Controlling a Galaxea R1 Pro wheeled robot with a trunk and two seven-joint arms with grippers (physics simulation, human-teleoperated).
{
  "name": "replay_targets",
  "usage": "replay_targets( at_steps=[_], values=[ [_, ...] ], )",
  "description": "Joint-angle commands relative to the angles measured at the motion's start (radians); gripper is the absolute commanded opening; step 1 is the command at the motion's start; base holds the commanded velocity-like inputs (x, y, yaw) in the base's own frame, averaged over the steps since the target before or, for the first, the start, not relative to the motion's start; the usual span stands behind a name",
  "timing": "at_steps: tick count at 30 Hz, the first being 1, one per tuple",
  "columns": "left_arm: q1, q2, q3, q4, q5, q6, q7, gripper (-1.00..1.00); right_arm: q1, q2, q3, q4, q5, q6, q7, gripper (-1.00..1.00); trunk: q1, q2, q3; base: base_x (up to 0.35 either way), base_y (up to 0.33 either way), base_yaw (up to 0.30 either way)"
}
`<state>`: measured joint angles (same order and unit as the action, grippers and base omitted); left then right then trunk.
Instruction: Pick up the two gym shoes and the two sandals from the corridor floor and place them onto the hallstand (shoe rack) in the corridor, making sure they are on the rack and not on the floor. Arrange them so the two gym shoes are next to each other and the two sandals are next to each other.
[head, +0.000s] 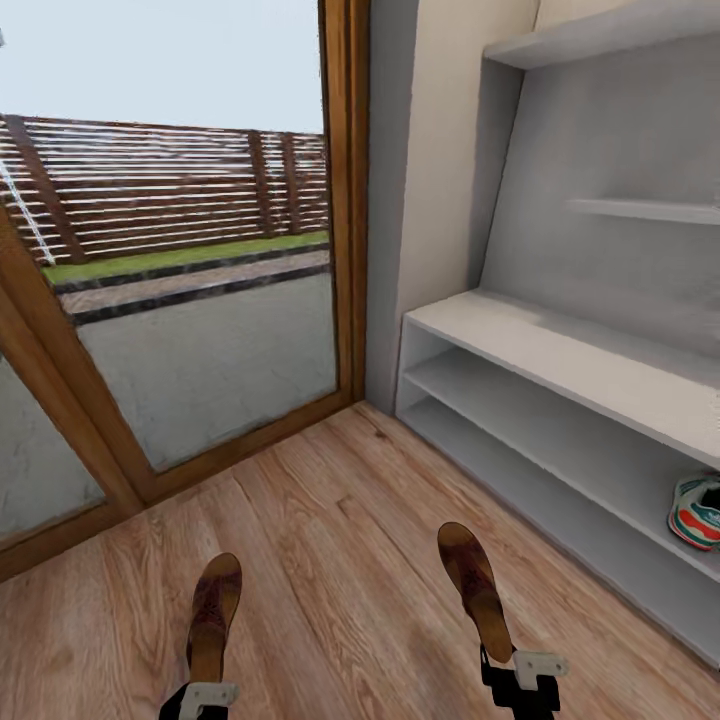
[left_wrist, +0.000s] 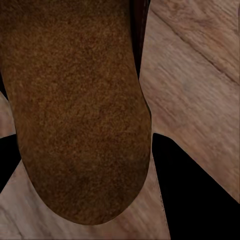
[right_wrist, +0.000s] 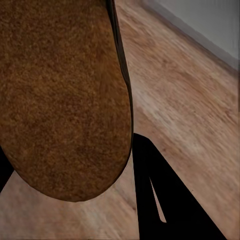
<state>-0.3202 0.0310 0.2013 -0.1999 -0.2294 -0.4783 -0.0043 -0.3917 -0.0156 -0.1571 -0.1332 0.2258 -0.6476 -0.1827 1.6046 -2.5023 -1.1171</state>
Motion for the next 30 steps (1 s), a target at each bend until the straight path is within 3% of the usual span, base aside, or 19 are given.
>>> replay_targets(
  at_steps=[1, 17, 30],
  values=[
    [0.0, 0.0, 0.008, 0.0, -0.012, -0.003, 0.001, -1.0, -0.001, 0.0, -0.006, 0.001, 0.007, -0.003, -0.003, -1.0, 0.0, 0.0, -0.001, 0.314, 0.145, -0.287],
    [0.0, 0.0, 0.008, 0.002, -0.011, -0.003, 0.001, -1.0, -0.001, 0.0, -0.006, 0.001, 0.007, -0.003, -0.003, -1.0, 0.0, 0.0, -0.001, 0.272, 0.2, -0.288],
    [0.0, 0.0, 0.009, 0.001, -0.011, -0.003, 0.001, -1.0, -0.001, 0.0, -0.006, 0.001, 0.007, -0.003, -0.003, -1.0, 0.0, 0.0, -0.001, 0.028, 0.015, -0.288]
  ],
)
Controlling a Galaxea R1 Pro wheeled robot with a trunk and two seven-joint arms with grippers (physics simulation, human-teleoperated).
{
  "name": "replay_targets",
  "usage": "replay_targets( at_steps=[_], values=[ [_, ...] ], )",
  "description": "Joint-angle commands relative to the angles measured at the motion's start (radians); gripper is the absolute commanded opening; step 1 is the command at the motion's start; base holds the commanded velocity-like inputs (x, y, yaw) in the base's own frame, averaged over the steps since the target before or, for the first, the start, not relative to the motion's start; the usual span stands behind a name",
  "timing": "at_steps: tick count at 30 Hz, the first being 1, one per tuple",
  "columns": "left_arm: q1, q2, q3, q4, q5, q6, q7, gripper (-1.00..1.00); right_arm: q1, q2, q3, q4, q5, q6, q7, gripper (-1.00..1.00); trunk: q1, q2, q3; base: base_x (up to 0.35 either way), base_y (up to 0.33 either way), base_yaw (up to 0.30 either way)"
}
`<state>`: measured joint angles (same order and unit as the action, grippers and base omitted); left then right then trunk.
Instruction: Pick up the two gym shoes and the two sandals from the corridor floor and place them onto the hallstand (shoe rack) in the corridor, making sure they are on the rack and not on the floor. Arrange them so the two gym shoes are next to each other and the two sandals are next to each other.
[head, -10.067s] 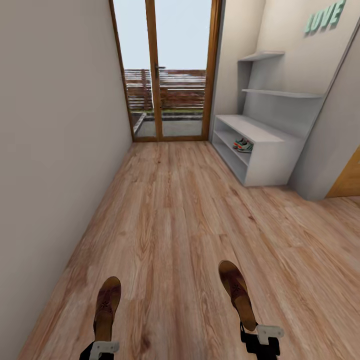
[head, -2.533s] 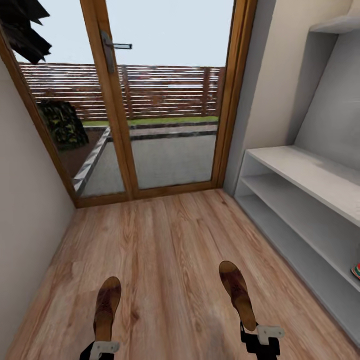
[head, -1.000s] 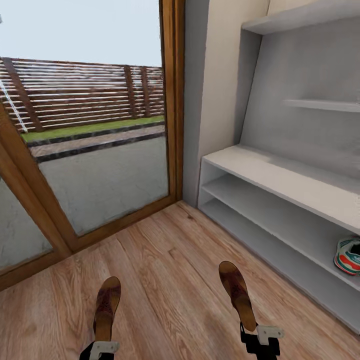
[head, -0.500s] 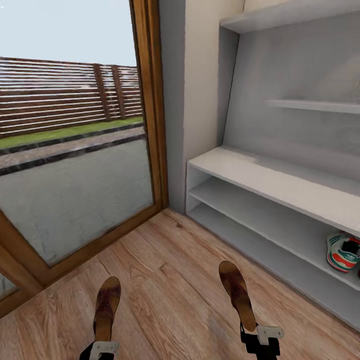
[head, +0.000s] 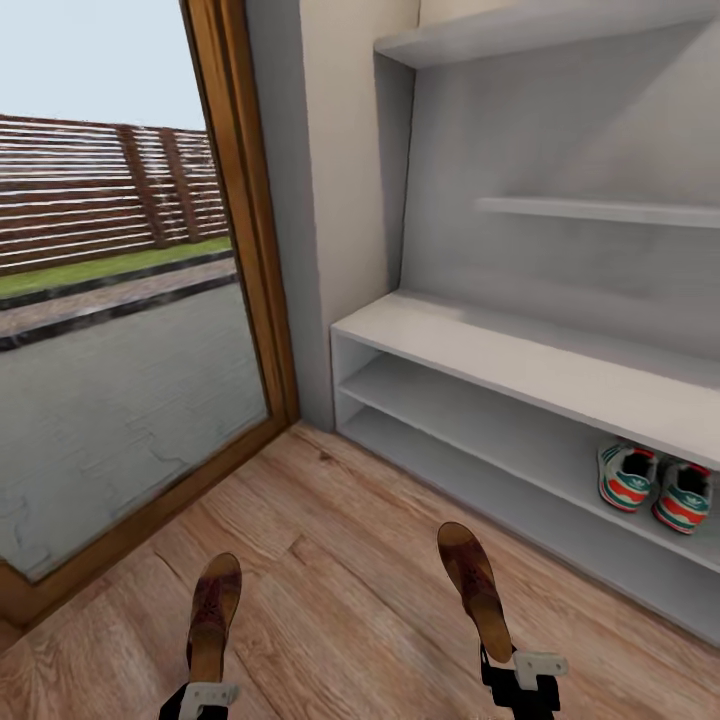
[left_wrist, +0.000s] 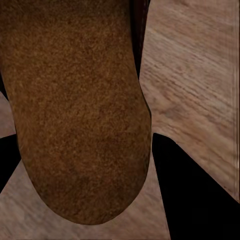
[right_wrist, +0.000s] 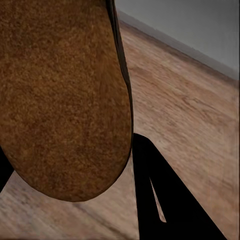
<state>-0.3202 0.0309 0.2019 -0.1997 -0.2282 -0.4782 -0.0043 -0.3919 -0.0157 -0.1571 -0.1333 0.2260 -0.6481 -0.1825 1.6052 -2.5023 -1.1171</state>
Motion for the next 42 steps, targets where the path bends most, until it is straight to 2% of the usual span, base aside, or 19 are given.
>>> replay_targets(
  at_steps=[1, 10, 42],
  values=[
    [0.0, 0.0, 0.008, 0.0, -0.013, -0.003, 0.001, -1.0, -0.001, 0.0, -0.005, 0.001, 0.007, -0.003, -0.003, -1.0, 0.0, 0.0, -0.001, 0.0, 0.0, -0.288],
    [0.0, 0.0, 0.008, 0.0, -0.013, -0.003, 0.001, -1.0, -0.001, 0.0, -0.005, 0.001, 0.007, -0.003, -0.002, -1.0, 0.0, 0.0, -0.001, 0.076, 0.124, -0.288],
    [0.0, 0.0, 0.008, 0.0, -0.013, -0.005, 0.001, -1.0, -0.001, 0.0, -0.005, 0.001, 0.007, -0.003, -0.002, -1.0, 0.0, 0.0, -0.001, 0.015, 0.301, -0.288]
  ],
)
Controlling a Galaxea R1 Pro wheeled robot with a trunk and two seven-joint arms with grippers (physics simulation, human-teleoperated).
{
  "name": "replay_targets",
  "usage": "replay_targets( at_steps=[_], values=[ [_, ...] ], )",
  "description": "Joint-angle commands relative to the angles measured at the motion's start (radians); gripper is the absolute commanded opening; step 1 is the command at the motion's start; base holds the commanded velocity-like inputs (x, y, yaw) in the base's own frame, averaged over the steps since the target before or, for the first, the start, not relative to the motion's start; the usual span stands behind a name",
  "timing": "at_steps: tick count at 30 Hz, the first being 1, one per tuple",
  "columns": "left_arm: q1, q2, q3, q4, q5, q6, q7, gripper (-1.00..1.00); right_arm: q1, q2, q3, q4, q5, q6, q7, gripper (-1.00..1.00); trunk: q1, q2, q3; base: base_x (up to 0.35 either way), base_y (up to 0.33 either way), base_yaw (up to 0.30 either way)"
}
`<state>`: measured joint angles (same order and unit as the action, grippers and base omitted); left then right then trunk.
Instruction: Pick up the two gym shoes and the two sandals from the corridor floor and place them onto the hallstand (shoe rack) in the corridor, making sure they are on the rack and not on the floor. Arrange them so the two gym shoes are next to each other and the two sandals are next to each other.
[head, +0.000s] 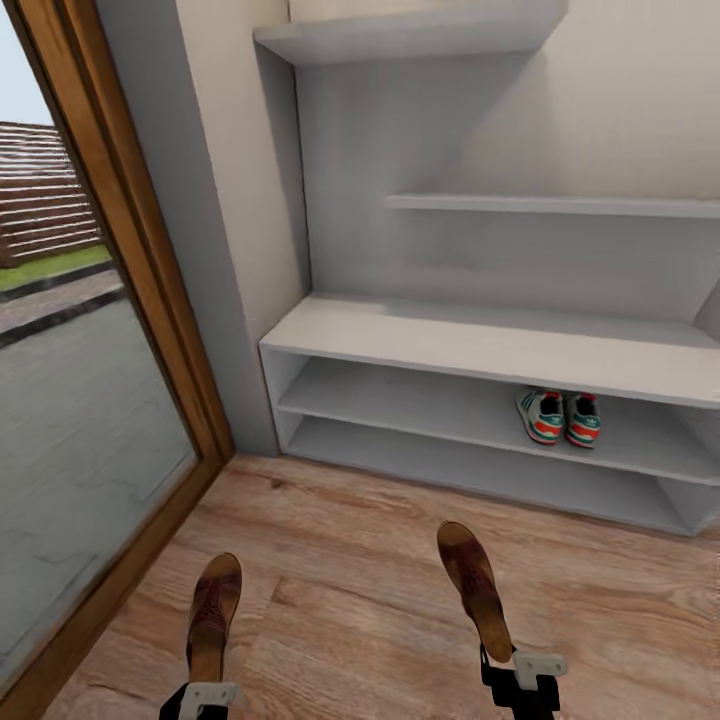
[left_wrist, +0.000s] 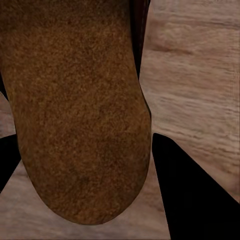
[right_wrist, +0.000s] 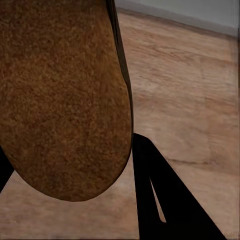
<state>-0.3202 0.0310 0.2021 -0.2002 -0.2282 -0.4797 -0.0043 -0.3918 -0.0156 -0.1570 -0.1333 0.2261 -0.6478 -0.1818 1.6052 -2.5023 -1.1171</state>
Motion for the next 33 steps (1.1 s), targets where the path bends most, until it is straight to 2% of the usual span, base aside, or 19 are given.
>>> replay_targets(
  at_steps=[1, 7, 22, 33],
  values=[
    [0.0, 0.0, 0.008, 0.001, -0.013, -0.003, 0.001, -1.0, -0.001, 0.0, -0.006, 0.001, 0.007, -0.004, -0.003, -1.0, 0.0, 0.0, -0.001, 0.0, 0.293, -0.288],
    [0.0, 0.0, 0.008, 0.001, -0.013, -0.003, 0.001, -1.0, -0.001, 0.0, -0.006, 0.001, 0.007, -0.003, -0.003, -1.0, 0.0, 0.0, -0.001, 0.0, 0.16, -0.288],
    [0.001, 0.0, 0.008, 0.001, -0.011, -0.003, 0.001, -1.0, -0.002, 0.0, -0.006, 0.001, 0.007, -0.004, -0.003, -1.0, 0.0, 0.0, -0.001, 0.0, 0.01, -0.288],
    [0.001, 0.0, 0.008, -0.001, -0.011, -0.003, 0.001, -1.0, -0.001, 0.0, -0.006, 0.001, 0.007, -0.004, -0.004, -1.0, -0.005, 0.002, 0.042, 0.0, 0.0, -0.276]
  ],
)
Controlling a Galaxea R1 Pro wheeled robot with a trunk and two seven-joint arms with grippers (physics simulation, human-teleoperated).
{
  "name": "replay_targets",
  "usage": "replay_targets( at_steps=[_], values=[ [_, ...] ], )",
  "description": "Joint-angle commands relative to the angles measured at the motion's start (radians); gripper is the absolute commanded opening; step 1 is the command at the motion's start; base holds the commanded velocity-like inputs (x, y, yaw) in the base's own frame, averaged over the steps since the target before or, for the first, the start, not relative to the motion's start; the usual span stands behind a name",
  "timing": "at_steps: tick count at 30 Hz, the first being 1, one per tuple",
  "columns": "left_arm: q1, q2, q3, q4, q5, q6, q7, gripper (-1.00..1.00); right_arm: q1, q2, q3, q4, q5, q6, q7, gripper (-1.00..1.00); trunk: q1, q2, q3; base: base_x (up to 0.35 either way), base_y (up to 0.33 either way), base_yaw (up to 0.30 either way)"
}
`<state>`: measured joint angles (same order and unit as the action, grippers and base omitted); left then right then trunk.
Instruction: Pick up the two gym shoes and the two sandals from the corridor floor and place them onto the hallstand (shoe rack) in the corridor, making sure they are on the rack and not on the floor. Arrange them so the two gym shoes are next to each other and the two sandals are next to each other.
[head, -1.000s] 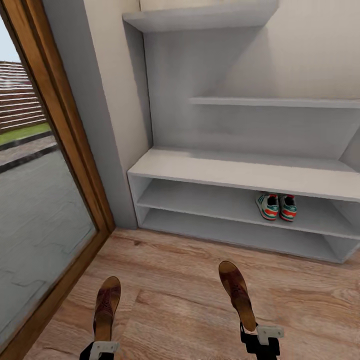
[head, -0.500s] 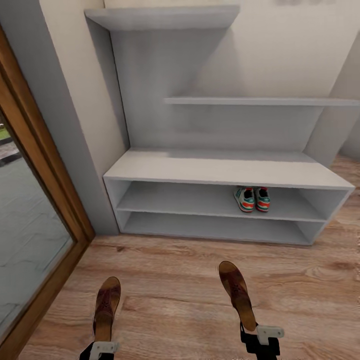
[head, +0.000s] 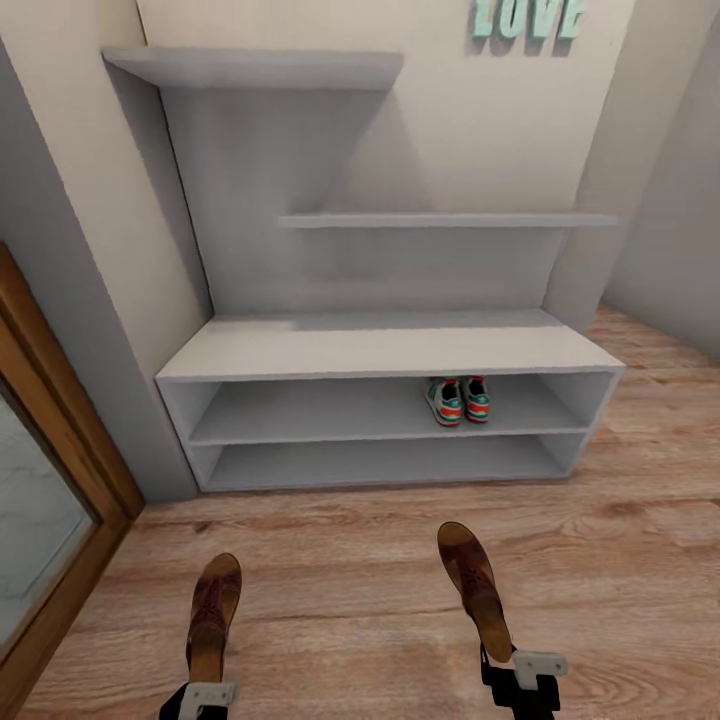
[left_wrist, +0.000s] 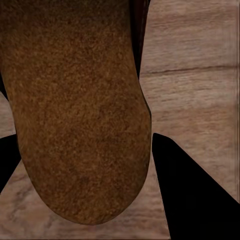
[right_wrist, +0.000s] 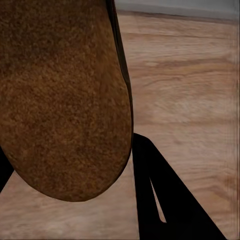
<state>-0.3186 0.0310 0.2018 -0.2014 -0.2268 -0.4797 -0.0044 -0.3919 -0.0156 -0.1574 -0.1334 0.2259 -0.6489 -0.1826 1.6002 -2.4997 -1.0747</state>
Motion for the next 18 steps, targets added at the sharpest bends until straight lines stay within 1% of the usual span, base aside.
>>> replay_targets(
  at_steps=[1, 6, 18],
  values=[
    [0.0, 0.0, 0.008, 0.001, -0.012, -0.003, 0.001, -1.0, -0.001, 0.0, -0.005, 0.001, 0.007, -0.003, -0.003, -1.0, -0.004, 0.007, 0.002, 0.0, 0.0, -0.133],
    [0.0, 0.0, 0.008, 0.001, -0.012, -0.003, 0.001, -1.0, -0.001, 0.002, -0.005, 0.0, 0.007, -0.003, -0.003, -1.0, -0.023, 0.042, 0.018, 0.0, 0.0, -0.049],
    [0.0, 0.0, 0.008, 0.002, -0.012, -0.003, 0.001, -1.0, -0.001, 0.001, -0.005, 0.0, 0.008, -0.004, -0.002, -1.0, -0.069, 0.126, 0.056, 0.0, 0.0, -0.003]
  ],
)
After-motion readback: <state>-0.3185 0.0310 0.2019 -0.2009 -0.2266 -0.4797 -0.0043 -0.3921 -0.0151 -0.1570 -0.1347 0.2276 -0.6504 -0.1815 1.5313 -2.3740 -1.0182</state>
